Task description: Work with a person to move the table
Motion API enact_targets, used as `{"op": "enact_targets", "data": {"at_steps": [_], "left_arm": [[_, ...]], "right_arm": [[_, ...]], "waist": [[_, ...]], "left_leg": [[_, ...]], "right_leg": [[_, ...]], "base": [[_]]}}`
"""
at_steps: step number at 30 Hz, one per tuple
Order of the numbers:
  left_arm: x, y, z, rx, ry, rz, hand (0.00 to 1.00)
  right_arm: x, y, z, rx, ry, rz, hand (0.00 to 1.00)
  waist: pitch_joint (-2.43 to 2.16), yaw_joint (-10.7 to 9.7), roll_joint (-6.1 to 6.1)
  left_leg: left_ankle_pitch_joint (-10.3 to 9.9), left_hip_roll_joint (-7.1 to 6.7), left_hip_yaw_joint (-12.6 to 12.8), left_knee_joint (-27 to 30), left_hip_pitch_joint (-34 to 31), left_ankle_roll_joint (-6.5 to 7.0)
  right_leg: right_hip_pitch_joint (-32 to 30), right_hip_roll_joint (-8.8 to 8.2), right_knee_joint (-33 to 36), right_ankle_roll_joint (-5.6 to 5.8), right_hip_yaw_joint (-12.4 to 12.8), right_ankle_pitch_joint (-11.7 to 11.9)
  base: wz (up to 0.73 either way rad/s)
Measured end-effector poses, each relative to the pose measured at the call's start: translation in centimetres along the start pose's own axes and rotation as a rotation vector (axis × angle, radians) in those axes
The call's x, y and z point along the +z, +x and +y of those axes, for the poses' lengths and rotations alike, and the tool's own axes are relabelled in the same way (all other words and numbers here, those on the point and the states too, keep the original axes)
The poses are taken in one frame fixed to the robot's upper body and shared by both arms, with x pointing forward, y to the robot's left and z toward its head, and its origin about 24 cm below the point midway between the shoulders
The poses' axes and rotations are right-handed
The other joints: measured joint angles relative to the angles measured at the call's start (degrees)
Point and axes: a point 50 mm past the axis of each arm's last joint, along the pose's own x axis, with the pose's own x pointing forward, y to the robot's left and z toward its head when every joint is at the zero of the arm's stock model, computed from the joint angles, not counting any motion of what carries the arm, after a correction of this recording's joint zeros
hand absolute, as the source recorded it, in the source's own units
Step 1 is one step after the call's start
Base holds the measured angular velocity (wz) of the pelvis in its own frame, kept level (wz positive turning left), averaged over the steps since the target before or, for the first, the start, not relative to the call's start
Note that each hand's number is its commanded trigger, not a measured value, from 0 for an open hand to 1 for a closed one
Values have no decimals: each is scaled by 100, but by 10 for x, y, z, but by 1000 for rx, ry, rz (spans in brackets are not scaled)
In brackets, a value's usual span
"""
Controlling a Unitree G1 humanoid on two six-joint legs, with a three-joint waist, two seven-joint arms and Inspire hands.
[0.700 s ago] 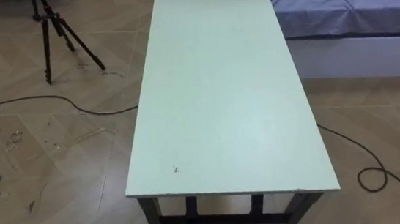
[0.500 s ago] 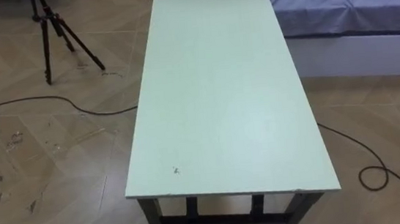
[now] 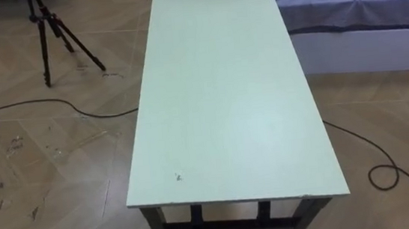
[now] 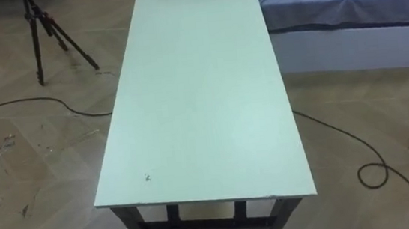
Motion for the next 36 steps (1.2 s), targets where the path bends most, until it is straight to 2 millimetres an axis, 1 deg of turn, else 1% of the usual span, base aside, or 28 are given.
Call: {"op": "enact_targets", "data": {"at_steps": [2, 4, 8, 11, 12, 13, 14, 15, 18, 20, 21, 23, 26, 30, 33, 35, 36], "left_arm": [[9, 0, -6, -72, -60, -30, 0], [16, 0, -9, -116, -88, -55, 0], [19, -2, -14, -199, -147, -78, 0], [16, -10, -20, -288, -157, -103, 0], [19, -11, -25, -319, -159, -119, 0], [18, -16, -30, -372, -163, -133, 0], [20, -19, -32, -407, -171, -153, 0], [22, -20, -34, -427, -179, -162, 0], [33, -30, -49, -536, -275, -218, 0], [45, -44, -65, -652, -361, -264, 0], [47, -46, -68, -664, -385, -265, 0], [43, -52, -69, -699, -447, -241, 0], [42, -61, -70, -738, -466, -242, 0], [39, -65, -76, -771, -499, -222, 0], [41, -68, -80, -796, -509, -216, 0], [46, -75, -86, -845, -501, -226, 0], [49, -77, -89, -864, -497, -234, 0]], "right_arm": [[9, -1, 4, 58, 21, -62, 0], [15, -2, 7, 94, 24, -91, 0], [22, -7, 12, 168, 36, -154, 0], [25, -15, 17, 249, 53, -207, 0], [24, -17, 19, 269, 61, -217, 0], [25, -20, 23, 305, 86, -240, 0], [24, -23, 26, 336, 113, -251, 0], [25, -24, 28, 354, 121, -260, 0], [29, -34, 44, 455, 153, -312, 0], [33, -44, 61, 573, 204, -345, 0], [35, -45, 65, 597, 210, -353, 0], [38, -48, 79, 678, 236, -363, 0], [39, -50, 91, 742, 212, -355, 0], [41, -51, 98, 796, 202, -350, 0], [46, -56, 106, 843, 193, -365, 0], [54, -64, 113, 900, 167, -391, 0], [54, -64, 113, 901, 168, -384, 0]], "waist": [[-5, 3, 27], [-3, 9, 61], [-20, 18, 117], [-19, 0, 108], [-19, 0, 104], [-11, 6, 88], [5, 7, 63], [9, 11, 57], [25, 10, 44], [30, -18, 34], [31, -28, 33], [30, -99, 37], [31, -119, 35], [33, -147, 35], [38, -153, 34], [40, -178, 25], [40, -188, 20]], "left_leg": [[0, 0, 4, 1, -64, 0], [0, 1, 9, 3, -67, 0], [0, -1, -4, 1, -76, 0], [0, 2, -3, 4, -59, 0], [0, 1, 1, 5, -60, 0], [0, 1, 5, 5, -63, 0], [0, 5, 5, 5, -64, 0], [0, 5, 5, 4, -68, 0], [0, -1, -8, 4, -113, 0], [0, -4, -10, 5, -128, 0], [0, -7, -11, 5, -135, 0], [0, -9, -10, 6, -165, 0], [0, -9, -9, 7, -172, 0], [0, -11, -9, 11, -179, 0], [0, -16, -7, 48, -198, 0], [0, -15, -7, 76, -213, 0], [0, -15, -7, 81, -213, 0]], "right_leg": [[-69, 0, 6, -3, -5, 2], [-72, 1, 8, -3, -6, 2], [-83, -2, 10, -1, -7, 0], [-65, -3, 8, -1, -22, 0], [-69, -4, 8, -1, -23, 0], [-76, -4, 6, -1, -19, 0], [-78, -2, 5, -1, -21, 0], [-81, -2, 5, -1, -22, 0], [-118, -13, 11, 2, -27, -3], [-119, -22, 16, 6, -53, -5], [-128, -26, 23, 8, -57, -6], [-155, -21, 32, 8, -57, -6], [-157, -20, 32, 9, -69, -7], [-169, -32, 48, 11, -70, -8], [-235, -38, 111, 11, -48, -12], [-245, -40, 127, 7, -38, -10], [-240, -40, 128, 7, -40, -10]], "base": [[0], [0], [-1], [-2], [0], [0], [0], [0], [1], [6], [5], [5], [5], [0], [-3], [-2], [0]]}}
